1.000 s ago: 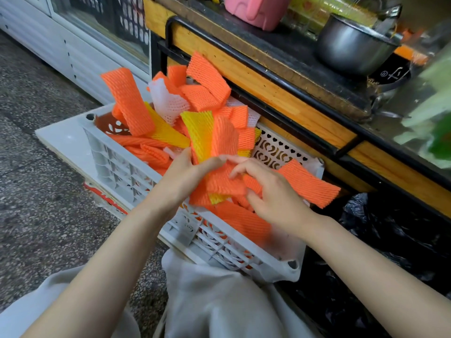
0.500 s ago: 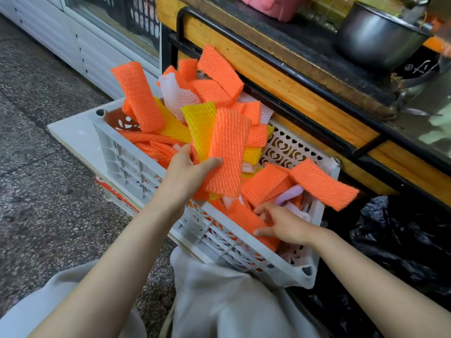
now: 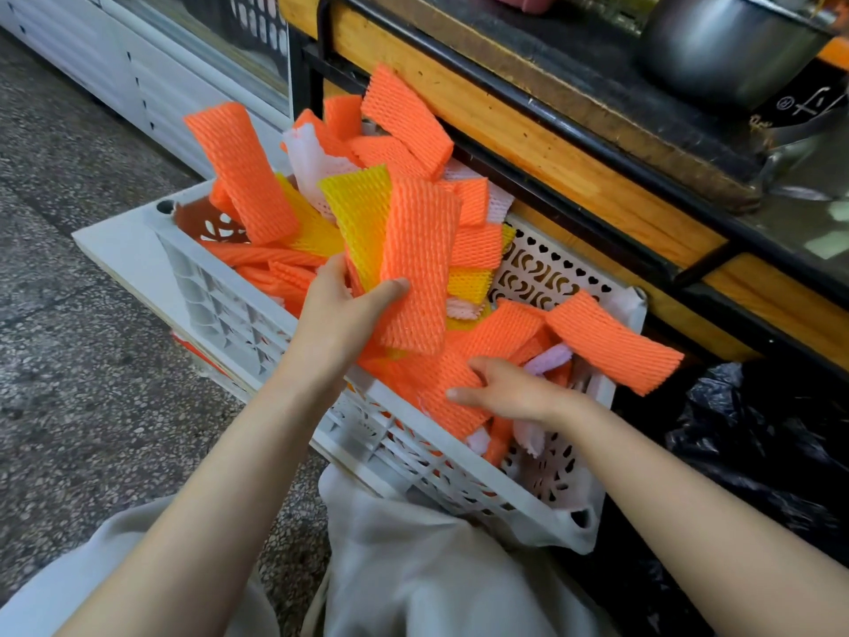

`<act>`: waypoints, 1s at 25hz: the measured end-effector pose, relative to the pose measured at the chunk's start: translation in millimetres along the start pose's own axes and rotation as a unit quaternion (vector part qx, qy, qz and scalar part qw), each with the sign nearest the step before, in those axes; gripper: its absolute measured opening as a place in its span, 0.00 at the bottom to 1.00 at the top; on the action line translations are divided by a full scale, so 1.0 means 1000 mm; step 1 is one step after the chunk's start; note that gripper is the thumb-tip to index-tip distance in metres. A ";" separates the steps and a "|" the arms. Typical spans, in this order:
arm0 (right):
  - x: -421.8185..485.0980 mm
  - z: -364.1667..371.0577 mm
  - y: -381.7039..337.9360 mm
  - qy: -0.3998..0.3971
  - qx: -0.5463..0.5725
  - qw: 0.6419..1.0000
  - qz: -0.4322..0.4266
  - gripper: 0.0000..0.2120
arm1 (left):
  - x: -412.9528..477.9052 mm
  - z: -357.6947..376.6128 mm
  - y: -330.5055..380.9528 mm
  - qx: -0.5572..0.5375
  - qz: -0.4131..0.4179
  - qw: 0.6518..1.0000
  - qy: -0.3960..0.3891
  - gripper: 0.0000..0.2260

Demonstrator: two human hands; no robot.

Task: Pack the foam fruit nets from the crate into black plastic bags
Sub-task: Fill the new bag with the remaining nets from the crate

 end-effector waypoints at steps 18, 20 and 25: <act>-0.076 -0.034 -0.048 0.391 0.070 0.915 -0.077 0.18 | -0.009 0.012 -0.008 0.184 0.124 0.974 0.051 0.19; -0.083 -0.027 -0.057 0.423 0.019 0.902 -0.080 0.18 | -0.017 0.024 -0.010 0.201 0.140 0.969 0.011 0.19; -0.094 0.000 -0.068 0.391 -0.005 0.909 -0.143 0.16 | -0.031 0.046 -0.012 0.181 0.145 0.971 -0.063 0.19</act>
Point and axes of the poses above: each hand's wrist, its own x-axis towards the middle knuckle, its own z-axis out of the palm, y = z × x, the point moved 1 cm from there along x, towards the middle knuckle, and after that the axes turned 8 degrees about -y, right-handed, at the moved point
